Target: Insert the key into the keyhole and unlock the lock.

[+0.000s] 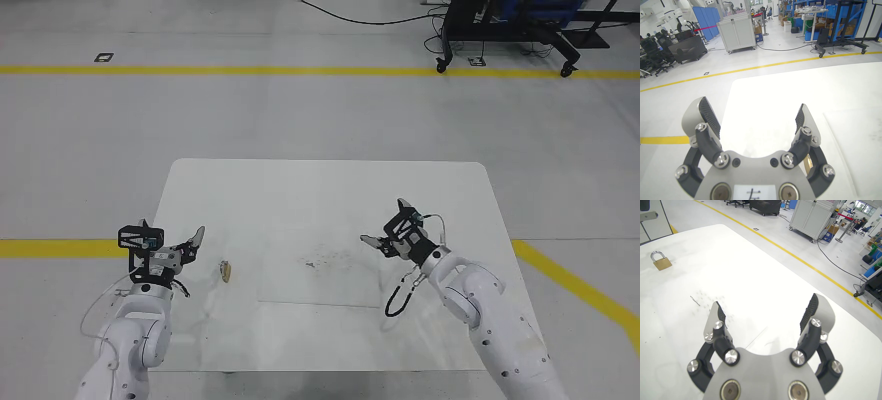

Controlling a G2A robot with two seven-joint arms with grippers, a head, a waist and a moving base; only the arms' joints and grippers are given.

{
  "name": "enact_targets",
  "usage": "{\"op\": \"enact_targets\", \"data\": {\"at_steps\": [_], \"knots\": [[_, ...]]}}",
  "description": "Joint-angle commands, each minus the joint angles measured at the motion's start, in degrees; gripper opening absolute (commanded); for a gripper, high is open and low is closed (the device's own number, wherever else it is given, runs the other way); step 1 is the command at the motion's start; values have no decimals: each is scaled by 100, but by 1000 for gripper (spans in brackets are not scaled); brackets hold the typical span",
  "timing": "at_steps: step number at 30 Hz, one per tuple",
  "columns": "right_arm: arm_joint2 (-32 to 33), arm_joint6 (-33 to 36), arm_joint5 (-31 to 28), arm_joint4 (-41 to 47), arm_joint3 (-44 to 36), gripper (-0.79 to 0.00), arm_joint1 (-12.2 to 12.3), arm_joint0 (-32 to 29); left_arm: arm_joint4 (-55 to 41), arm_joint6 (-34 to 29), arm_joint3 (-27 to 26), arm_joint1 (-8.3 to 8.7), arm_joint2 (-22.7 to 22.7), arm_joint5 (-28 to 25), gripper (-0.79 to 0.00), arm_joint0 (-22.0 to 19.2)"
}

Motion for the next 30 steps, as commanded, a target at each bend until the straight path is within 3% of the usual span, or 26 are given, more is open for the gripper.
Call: {"op": "enact_targets", "data": {"at_steps": [1,9,18,23,26,27,28,30], "knots": [[5,-5,-2,3,-3,0,1,-5,0,0,0,0,0,0,0,0],[-50,-15,-114,15,9,0,-1,5,0,0,0,0,0,0,0,0],[-1285,-207,-2807,71,958,0,-85,1161,0,0,0,0,0,0,0,0],[-1912,68,-3046,228,1589,-3,-231,1725,0,0,0,0,0,0,0,0],[-2156,384,-2842,349,1883,-240,-320,1997,0,0,0,0,0,0,0,0],[-2226,429,-2830,394,1945,-286,-344,2062,0,0,0,0,0,0,0,0],[-2288,487,-2806,384,2015,-394,-363,2128,0,0,0,0,0,0,0,0],[-2404,622,-2694,328,2140,-419,-400,2242,0,0,0,0,0,0,0,0]]}}
